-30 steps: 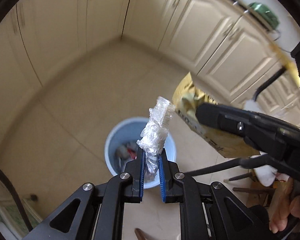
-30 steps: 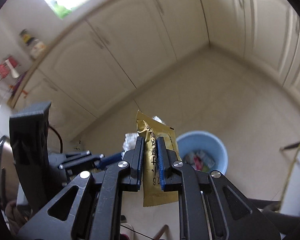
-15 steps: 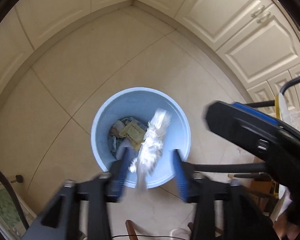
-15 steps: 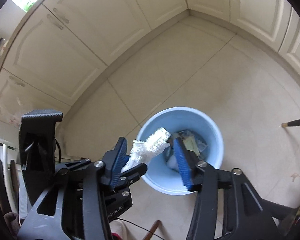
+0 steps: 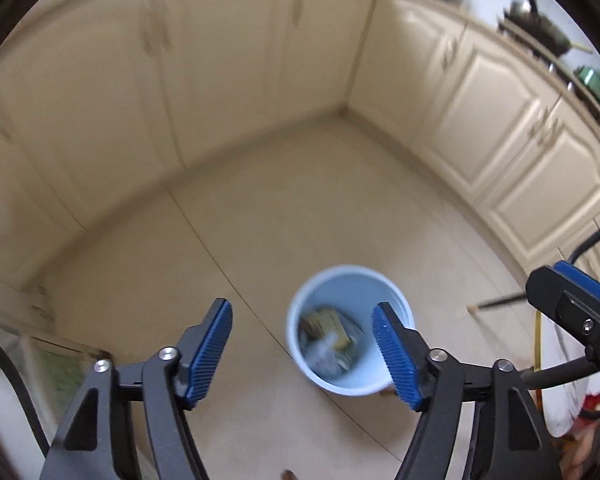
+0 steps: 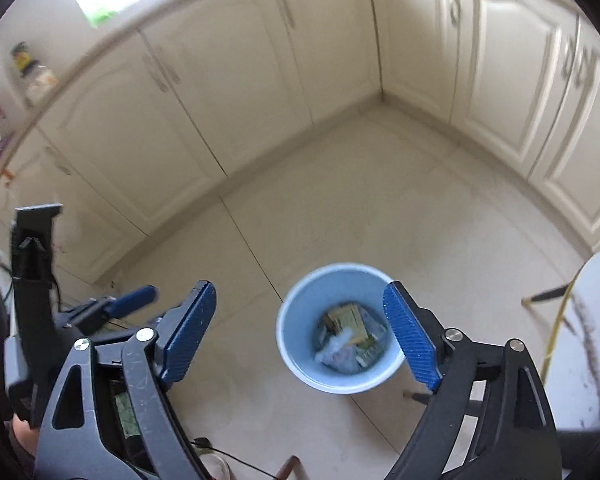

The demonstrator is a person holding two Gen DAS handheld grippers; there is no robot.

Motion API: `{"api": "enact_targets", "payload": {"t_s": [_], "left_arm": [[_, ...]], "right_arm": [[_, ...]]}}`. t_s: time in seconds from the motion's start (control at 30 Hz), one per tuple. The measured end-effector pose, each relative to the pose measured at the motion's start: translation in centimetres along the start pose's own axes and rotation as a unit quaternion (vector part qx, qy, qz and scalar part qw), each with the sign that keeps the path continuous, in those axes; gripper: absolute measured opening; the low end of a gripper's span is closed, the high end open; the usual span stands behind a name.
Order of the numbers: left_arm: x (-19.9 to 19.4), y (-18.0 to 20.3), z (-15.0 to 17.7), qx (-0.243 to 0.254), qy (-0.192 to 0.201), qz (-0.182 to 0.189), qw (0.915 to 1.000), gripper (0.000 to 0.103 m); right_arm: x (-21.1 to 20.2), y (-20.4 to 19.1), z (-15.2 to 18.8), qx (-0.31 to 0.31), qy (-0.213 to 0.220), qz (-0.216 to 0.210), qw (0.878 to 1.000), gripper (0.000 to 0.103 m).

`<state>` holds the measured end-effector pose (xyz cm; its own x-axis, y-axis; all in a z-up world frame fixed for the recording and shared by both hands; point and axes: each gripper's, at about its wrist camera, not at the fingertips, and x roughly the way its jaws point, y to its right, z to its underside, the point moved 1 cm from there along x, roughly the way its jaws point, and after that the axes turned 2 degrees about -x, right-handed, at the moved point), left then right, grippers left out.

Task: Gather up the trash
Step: 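Raise both tools away from the bin back toward the table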

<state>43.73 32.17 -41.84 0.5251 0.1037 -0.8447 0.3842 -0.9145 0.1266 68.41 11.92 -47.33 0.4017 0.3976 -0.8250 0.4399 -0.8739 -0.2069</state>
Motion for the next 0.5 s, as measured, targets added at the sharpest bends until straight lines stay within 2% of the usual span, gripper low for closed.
{"api": "enact_targets", "payload": {"t_s": [0.1, 0.17, 0.27, 0.33, 0.4, 0.43, 0.5], "left_arm": [[-6.0, -0.8, -0.6, -0.003, 0.065, 0.002, 0.9979, 0.070], [-9.2, -1.0, -0.6, -0.001, 0.104, 0.003, 0.9946, 0.081], [-14.2, -0.4, -0.5, 0.005, 0.161, 0.012, 0.9869, 0.085], [-17.4, 1.2, 0.1, 0.017, 0.193, 0.026, 0.9807, 0.088], [-20.8, 1.9, 0.5, 0.028, 0.233, 0.045, 0.9711, 0.094], [-22.9, 1.2, 2.2, 0.030, 0.246, 0.049, 0.9675, 0.099], [-25.4, 3.0, 3.5, 0.040, 0.280, 0.060, 0.9572, 0.102]], "right_arm": [[-4.6, -2.6, -0.2, -0.029, 0.040, 0.004, 0.999, 0.094], [-8.4, -4.4, -0.3, -0.044, 0.074, 0.007, 0.996, 0.095], [-14.0, -6.0, 0.0, -0.056, 0.120, 0.019, 0.991, 0.100], [-17.6, -6.9, 0.3, -0.060, 0.148, 0.021, 0.987, 0.101], [-22.2, -7.0, 1.2, -0.061, 0.180, 0.028, 0.981, 0.103], [-24.3, -6.8, 1.7, -0.059, 0.196, 0.030, 0.978, 0.103], [-28.0, -6.4, 2.7, -0.055, 0.220, 0.034, 0.973, 0.103]]}}
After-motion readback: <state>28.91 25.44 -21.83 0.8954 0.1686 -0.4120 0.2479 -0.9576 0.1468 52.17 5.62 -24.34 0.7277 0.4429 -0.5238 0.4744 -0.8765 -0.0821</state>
